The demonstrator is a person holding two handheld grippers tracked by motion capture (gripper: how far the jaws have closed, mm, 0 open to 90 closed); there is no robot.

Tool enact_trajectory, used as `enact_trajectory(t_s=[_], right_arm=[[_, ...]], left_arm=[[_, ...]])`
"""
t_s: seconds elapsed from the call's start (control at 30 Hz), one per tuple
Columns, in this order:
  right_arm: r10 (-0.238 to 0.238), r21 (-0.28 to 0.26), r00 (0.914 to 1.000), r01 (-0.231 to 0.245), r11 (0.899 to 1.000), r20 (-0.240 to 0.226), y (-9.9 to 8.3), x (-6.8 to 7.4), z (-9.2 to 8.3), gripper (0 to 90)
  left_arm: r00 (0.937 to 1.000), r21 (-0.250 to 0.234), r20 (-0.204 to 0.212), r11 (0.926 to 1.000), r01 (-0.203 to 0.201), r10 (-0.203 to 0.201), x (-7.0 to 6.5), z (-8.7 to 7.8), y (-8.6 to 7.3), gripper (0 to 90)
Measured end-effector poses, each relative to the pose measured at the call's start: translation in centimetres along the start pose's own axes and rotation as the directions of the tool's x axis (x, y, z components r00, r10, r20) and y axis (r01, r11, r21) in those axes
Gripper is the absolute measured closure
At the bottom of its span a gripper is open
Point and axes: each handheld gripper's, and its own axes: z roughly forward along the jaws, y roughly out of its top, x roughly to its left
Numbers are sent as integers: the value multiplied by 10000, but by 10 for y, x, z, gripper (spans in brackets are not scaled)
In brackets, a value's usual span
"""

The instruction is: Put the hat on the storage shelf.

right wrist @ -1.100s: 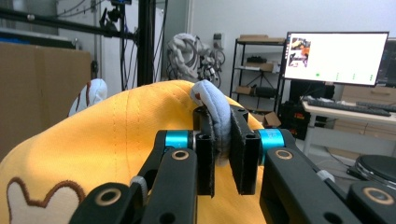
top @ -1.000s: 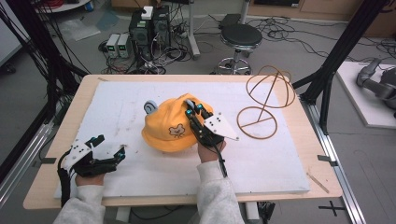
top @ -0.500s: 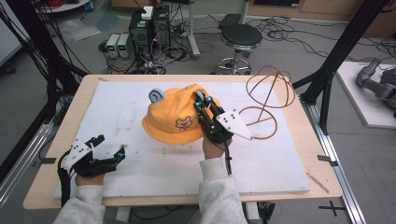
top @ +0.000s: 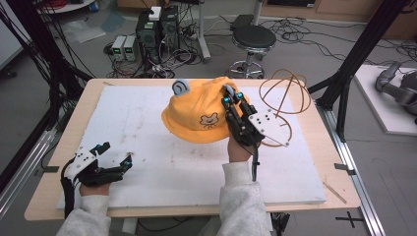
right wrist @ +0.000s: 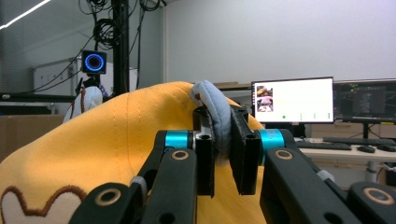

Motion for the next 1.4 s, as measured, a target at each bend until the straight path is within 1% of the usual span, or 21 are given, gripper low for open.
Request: enact_trajectory(t_s=[0.13, 0.23, 0.4, 0.73, 0.77, 0.87, 1.0, 1.07, 1.27, 1.33, 1.4], right_arm=[[-4, -157, 9996, 9, 9999, 288, 8, -7, -4, 824], [-120, -261, 9989, 132, 9996, 457, 14, -14, -7, 824], [-148, -518, 9970, 188, 9985, 756, 24, -25, -11, 824], [-184, -892, 9882, 322, 9955, 1519, 44, -53, -20, 823], [-235, -951, 9862, 395, 9947, 1636, 47, -57, -20, 822], [-327, -1028, 9823, 524, 9933, 1842, 53, -64, -21, 822], [-277, -1248, 9772, 550, 9907, 2103, 60, -76, -22, 821], [-234, -1349, 9732, 555, 9893, 2288, 62, -81, -23, 819], [-177, -1543, 9584, 641, 9859, 2847, 68, -99, -27, 818], [-179, -1598, 9514, 701, 9847, 3075, 69, -105, -30, 818], [-117, -1647, 9466, 683, 9840, 3222, 69, -111, -32, 817]], left_arm=[[10000, 16, -7, 10000, -38, 38, 0, 0, 0, 32], [10000, 0, 15, 10000, -64, 64, 0, 0, 0, 32], [10000, -4, 24, 10000, -94, 94, -1, 0, 0, 32], [9999, 20, 6, 9999, -141, 141, -1, 0, 0, 32], [9999, 10, 3, 9999, -150, 150, -2, 0, 0, 32], [9999, 12, -11, 9999, -164, 164, -2, 0, 0, 32], [9998, 0, -20, 9999, -173, 173, -2, 0, 0, 32], [9998, 10, -26, 9998, -181, 181, -2, 0, 0, 32], [9999, 23, -31, 9999, -164, 164, -2, 0, 0, 32], [9999, 21, -27, 9999, -158, 158, -2, 0, 0, 32], [9999, 17, -30, 9999, -154, 154, -2, 0, 0, 32]])
